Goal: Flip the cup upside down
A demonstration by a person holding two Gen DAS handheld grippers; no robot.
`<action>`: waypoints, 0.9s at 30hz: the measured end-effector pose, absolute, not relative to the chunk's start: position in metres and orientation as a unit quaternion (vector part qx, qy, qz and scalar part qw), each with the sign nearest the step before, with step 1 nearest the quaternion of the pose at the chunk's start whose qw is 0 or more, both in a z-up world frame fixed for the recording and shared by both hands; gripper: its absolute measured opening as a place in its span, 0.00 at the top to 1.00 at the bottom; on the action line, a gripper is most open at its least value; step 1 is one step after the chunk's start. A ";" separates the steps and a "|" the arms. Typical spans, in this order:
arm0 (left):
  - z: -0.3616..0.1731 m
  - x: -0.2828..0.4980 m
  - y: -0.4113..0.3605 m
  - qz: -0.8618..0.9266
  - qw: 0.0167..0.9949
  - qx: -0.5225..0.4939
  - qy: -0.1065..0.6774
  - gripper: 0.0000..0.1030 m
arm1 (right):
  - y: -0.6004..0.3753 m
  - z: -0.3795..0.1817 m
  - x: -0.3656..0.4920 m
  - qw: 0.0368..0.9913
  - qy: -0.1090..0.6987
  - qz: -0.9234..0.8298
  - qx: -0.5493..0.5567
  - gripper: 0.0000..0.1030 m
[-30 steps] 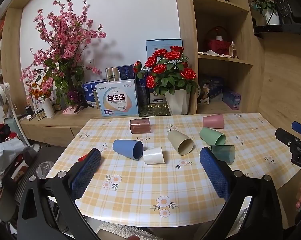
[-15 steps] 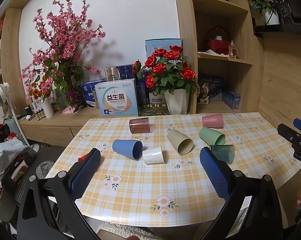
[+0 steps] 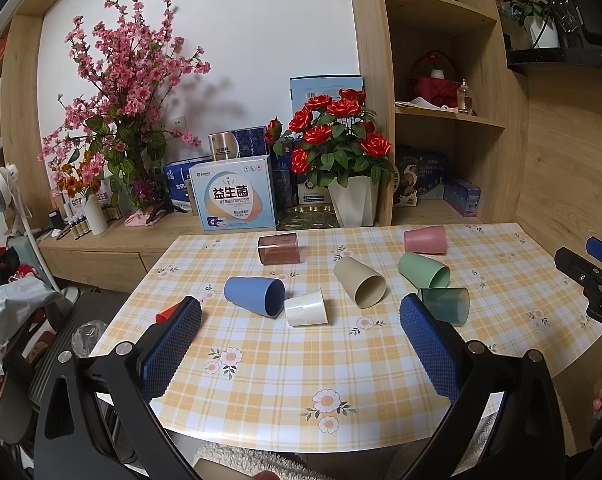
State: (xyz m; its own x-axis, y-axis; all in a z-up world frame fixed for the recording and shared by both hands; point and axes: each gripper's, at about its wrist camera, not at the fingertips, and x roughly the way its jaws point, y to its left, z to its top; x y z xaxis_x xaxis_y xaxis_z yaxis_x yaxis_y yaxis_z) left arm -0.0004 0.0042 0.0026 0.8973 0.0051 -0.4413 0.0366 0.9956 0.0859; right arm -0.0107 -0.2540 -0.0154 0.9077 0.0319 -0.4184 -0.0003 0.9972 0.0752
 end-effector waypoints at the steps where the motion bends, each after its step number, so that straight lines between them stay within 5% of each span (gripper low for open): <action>1: 0.003 0.000 0.004 -0.008 0.973 0.046 0.226 0.06 | -0.254 -0.015 -0.011 0.976 0.214 0.008 0.037 0.15; 27: -0.003 -0.001 0.000 -0.010 0.972 0.046 0.230 0.06 | -0.254 -0.021 -0.012 0.975 0.219 0.008 0.039 0.15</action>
State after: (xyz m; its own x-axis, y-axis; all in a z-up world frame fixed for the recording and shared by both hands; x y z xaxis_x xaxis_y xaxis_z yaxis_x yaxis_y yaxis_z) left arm -0.0010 0.0004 -0.0028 0.8936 0.0013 -0.4488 0.0413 0.9955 0.0851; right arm -0.0116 -0.2537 -0.0214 0.9042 0.0318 -0.4259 0.0019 0.9969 0.0785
